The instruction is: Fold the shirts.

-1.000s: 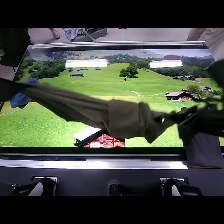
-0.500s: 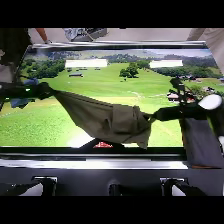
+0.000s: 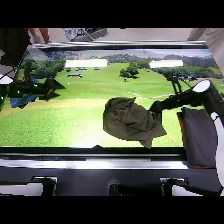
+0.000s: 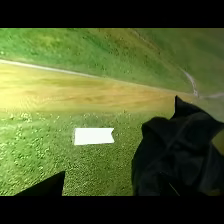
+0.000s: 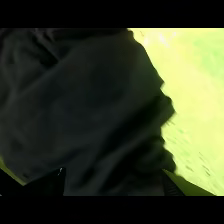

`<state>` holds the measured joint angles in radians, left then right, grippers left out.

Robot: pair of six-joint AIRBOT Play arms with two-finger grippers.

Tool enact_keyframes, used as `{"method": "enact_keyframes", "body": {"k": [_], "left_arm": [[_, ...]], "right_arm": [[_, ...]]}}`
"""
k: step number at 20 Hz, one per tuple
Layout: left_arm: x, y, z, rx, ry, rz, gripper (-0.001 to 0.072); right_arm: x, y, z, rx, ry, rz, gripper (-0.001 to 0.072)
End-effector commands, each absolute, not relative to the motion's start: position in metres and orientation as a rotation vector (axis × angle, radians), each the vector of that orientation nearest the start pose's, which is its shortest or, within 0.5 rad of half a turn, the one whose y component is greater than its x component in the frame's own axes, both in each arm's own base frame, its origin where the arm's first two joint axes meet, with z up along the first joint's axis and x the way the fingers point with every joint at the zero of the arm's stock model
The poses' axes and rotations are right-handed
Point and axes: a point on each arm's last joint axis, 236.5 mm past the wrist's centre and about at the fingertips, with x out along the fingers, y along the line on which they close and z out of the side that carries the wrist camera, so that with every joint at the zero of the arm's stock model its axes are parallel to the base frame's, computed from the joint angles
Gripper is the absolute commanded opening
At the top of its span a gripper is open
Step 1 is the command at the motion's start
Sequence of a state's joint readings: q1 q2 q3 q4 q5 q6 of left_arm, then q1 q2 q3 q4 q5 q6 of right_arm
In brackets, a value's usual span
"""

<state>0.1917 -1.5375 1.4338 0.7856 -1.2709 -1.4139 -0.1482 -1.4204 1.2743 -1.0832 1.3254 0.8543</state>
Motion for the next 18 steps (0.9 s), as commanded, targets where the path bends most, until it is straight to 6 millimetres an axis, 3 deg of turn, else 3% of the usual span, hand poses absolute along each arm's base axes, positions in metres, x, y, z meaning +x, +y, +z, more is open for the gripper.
{"method": "enact_keyframes", "body": {"k": [1, 5, 8, 13, 16, 18], "left_arm": [[0.405, -0.093, 0.027, -0.572, 1.406, -0.453, 0.0661], [0.340, -0.176, -0.033, -0.501, 1.602, -0.555, 0.0661], [0.307, -0.232, -0.062, -0.467, 1.624, -0.615, 0.0661], [0.293, -0.298, -0.082, -0.531, 1.600, -0.655, 0.0660], [0.300, -0.322, -0.092, -0.557, 1.549, -0.638, 0.0651], [0.307, -0.328, -0.094, -0.550, 1.500, -0.621, 0.0584]], "right_arm": [[0.343, 0.003, 0.010, -0.209, 1.475, 0.557, 0.0700], [0.305, 0.007, -0.018, -0.143, 1.616, 0.581, 0.0682], [0.273, 0.015, -0.037, -0.094, 1.700, 0.609, 0.0674], [0.250, 0.030, -0.053, -0.039, 1.671, 0.613, 0.0673], [0.245, 0.035, -0.058, -0.013, 1.670, 0.621, 0.0673], [0.245, 0.036, -0.059, -0.007, 1.668, 0.622, 0.0673]]}}
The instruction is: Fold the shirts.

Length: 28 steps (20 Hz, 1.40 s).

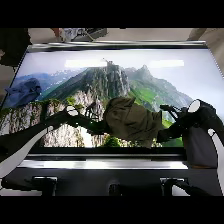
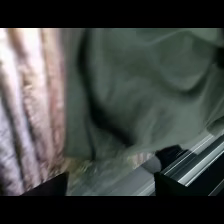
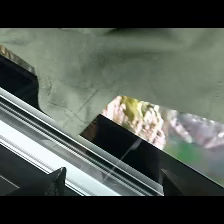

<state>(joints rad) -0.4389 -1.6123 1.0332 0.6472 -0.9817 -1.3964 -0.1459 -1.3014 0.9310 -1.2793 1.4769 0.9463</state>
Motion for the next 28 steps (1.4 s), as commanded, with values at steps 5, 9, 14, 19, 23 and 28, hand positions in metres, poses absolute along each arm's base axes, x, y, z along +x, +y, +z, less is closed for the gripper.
{"method": "enact_keyframes", "body": {"k": [5, 9, 14, 19, 23, 28], "left_arm": [[0.319, -0.335, -0.097, -0.581, 1.449, -0.561, 0.0208], [0.325, -0.331, -0.089, -0.577, 1.424, -0.573, 0.0032], [0.333, -0.328, -0.071, -0.570, 1.371, -0.597, 0.0032], [0.342, -0.325, -0.053, -0.523, 1.297, -0.645, 0.0030], [0.407, -0.279, 0.074, -0.365, 0.925, -0.667, 0.0029], [0.432, -0.125, 0.373, -0.381, 0.231, -0.464, 0.0028]], "right_arm": [[0.260, 0.050, -0.059, 0.063, 1.598, 0.616, 0.0693], [0.255, 0.076, -0.080, 0.217, 1.558, 0.615, 0.0692], [0.252, 0.100, -0.102, 0.417, 1.531, 0.540, 0.0668], [0.249, 0.124, -0.107, 0.339, 1.545, 0.595, 0.0037], [0.308, 0.073, -0.031, 0.075, 1.325, 0.540, 0.0036], [0.367, -0.045, 0.260, -0.402, 0.609, 0.086, 0.0037]]}}
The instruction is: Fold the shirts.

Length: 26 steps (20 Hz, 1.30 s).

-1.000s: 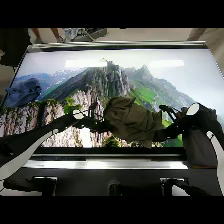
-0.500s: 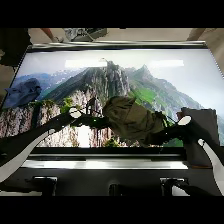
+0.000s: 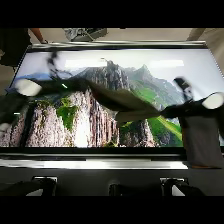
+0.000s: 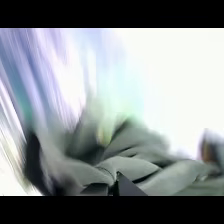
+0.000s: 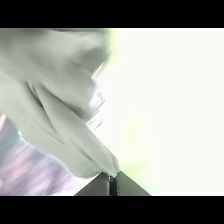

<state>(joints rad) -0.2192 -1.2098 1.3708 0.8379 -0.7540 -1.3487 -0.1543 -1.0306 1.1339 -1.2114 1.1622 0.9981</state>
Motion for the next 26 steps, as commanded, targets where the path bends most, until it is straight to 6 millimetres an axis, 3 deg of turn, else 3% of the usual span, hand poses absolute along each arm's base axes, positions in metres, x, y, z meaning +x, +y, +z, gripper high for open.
{"method": "enact_keyframes", "body": {"k": [1, 3, 4, 6, 8, 11, 12, 13, 15, 17, 19, 21, 23, 26], "left_arm": [[0.414, -0.089, 0.423, -0.411, 0.115, -0.399, 0.0028], [0.373, -0.038, 0.483, -0.416, -0.046, -0.290, 0.0028], [0.355, -0.023, 0.498, -0.413, -0.093, -0.248, 0.0029], [0.329, -0.007, 0.506, -0.420, -0.109, -0.192, 0.0029], [0.310, -0.004, 0.504, -0.393, -0.093, -0.163, 0.0029], [0.292, 0.003, 0.504, -0.362, -0.092, -0.116, 0.0030], [0.292, 0.008, 0.495, -0.344, -0.057, -0.087, 0.0030], [0.296, 0.014, 0.475, -0.320, 0.018, -0.055, 0.0030], [0.308, 0.025, 0.415, -0.323, 0.207, -0.015, 0.0029], [0.323, 0.029, 0.338, -0.386, 0.401, -0.009, 0.0030], [0.337, 0.028, 0.258, -0.443, 0.567, -0.015, 0.0030], [0.355, 0.026, 0.190, -0.501, 0.673, -0.010, 0.0030], [0.383, 0.022, 0.137, -0.539, 0.749, -0.005, 0.0030], [0.443, 0.013, 0.079, -0.584, 0.815, -0.011, 0.0030]], "right_arm": [[0.348, -0.060, 0.318, -0.474, 0.487, -0.016, 0.0036], [0.310, -0.067, 0.389, -0.546, 0.323, -0.125, 0.0036], [0.296, -0.065, 0.403, -0.556, 0.288, -0.143, 0.0036], [0.282, -0.062, 0.405, -0.555, 0.293, -0.142, 0.0037], [0.278, -0.062, 0.394, -0.549, 0.336, -0.129, 0.0037], [0.276, -0.063, 0.387, -0.549, 0.371, -0.124, 0.0037], [0.275, -0.063, 0.380, -0.544, 0.400, -0.115, 0.0037], [0.275, -0.062, 0.364, -0.531, 0.464, -0.093, 0.0037], [0.271, -0.051, 0.303, -0.469, 0.701, 0.023, 0.0037], [0.270, -0.035, 0.231, -0.392, 0.926, 0.162, 0.0037], [0.281, -0.023, 0.166, -0.326, 1.020, 0.248, 0.0037], [0.311, -0.022, 0.110, -0.268, 1.012, 0.251, 0.0037], [0.345, -0.024, 0.067, -0.206, 0.991, 0.236, 0.0037], [0.407, -0.029, 0.027, -0.089, 0.938, 0.193, 0.0037]]}}
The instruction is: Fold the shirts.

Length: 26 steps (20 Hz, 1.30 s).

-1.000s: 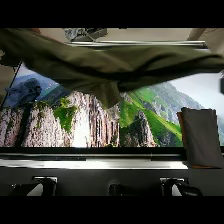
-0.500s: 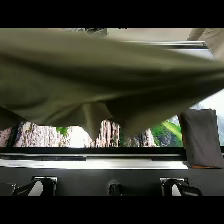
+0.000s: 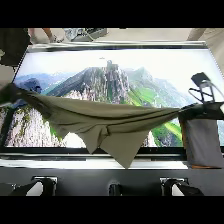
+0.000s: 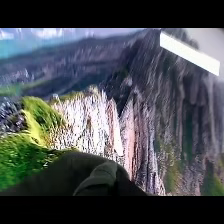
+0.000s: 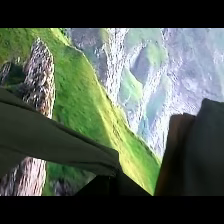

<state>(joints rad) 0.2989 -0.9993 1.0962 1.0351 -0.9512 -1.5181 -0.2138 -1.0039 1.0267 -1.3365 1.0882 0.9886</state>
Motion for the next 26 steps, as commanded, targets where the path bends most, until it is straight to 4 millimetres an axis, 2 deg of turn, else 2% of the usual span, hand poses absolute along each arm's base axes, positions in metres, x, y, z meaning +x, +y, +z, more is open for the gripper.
{"method": "enact_keyframes", "body": {"k": [1, 2, 4, 5, 7, 8, 9, 10, 12, 15, 17, 19, 22, 24, 26], "left_arm": [[0.466, 0.011, 0.065, -0.596, 0.816, -0.019, 0.0031], [0.487, 0.009, 0.054, -0.619, 0.819, -0.020, 0.0031], [0.518, 0.005, 0.031, -0.661, 0.851, -0.033, 0.0032], [0.526, 0.001, 0.017, -0.677, 0.882, -0.040, 0.0032], [0.525, -0.007, -0.013, -0.697, 0.961, -0.047, 0.0034], [0.518, -0.014, -0.024, -0.704, 1.013, -0.061, 0.0093], [0.507, -0.021, -0.030, -0.707, 1.071, -0.086, 0.0275], [0.491, -0.028, -0.030, -0.684, 1.139, -0.139, 0.0506], [0.451, -0.032, -0.023, -0.640, 1.286, -0.234, 0.0526], [0.390, -0.031, -0.017, -0.609, 1.449, -0.267, 0.0524], [0.360, -0.042, -0.031, -0.621, 1.470, -0.243, 0.0523], [0.338, -0.058, -0.052, -0.652, 1.472, -0.224, 0.0523], [0.326, -0.086, -0.077, -0.713, 1.472, -0.222, 0.0522], [0.330, -0.097, -0.088, -0.692, 1.445, -0.210, 0.0516], [0.336, -0.106, -0.094, -0.680, 1.430, -0.197, 0.0459]], "right_arm": [[0.428, -0.031, 0.018, -0.044, 0.901, 0.170, 0.0037], [0.446, -0.033, 0.011, 0.005, 0.867, 0.147, 0.0037], [0.468, -0.032, -0.003, 0.112, 0.835, 0.117, 0.0037], [0.472, -0.029, -0.012, 0.155, 0.842, 0.114, 0.0037], [0.468, -0.017, -0.034, 0.196, 0.900, 0.142, 0.0038], [0.463, -0.010, -0.042, 0.200, 0.936, 0.166, 0.0038], [0.458, -0.004, -0.046, 0.200, 0.962, 0.189, 0.0038], [0.453, -0.001, -0.048, 0.197, 0.984, 0.205, 0.0038], [0.440, 0.007, -0.052, 0.180, 1.036, 0.254, 0.0038], [0.415, 0.019, -0.061, 0.143, 1.130, 0.347, 0.0038], [0.406, 0.020, -0.064, 0.131, 1.169, 0.368, 0.0039], [0.398, 0.022, -0.066, 0.125, 1.200, 0.386, 0.0039], [0.391, 0.022, -0.068, 0.115, 1.226, 0.398, 0.0039], [0.390, 0.022, -0.069, 0.116, 1.229, 0.401, 0.0039], [0.389, 0.023, -0.069, 0.117, 1.232, 0.403, 0.0039]]}}
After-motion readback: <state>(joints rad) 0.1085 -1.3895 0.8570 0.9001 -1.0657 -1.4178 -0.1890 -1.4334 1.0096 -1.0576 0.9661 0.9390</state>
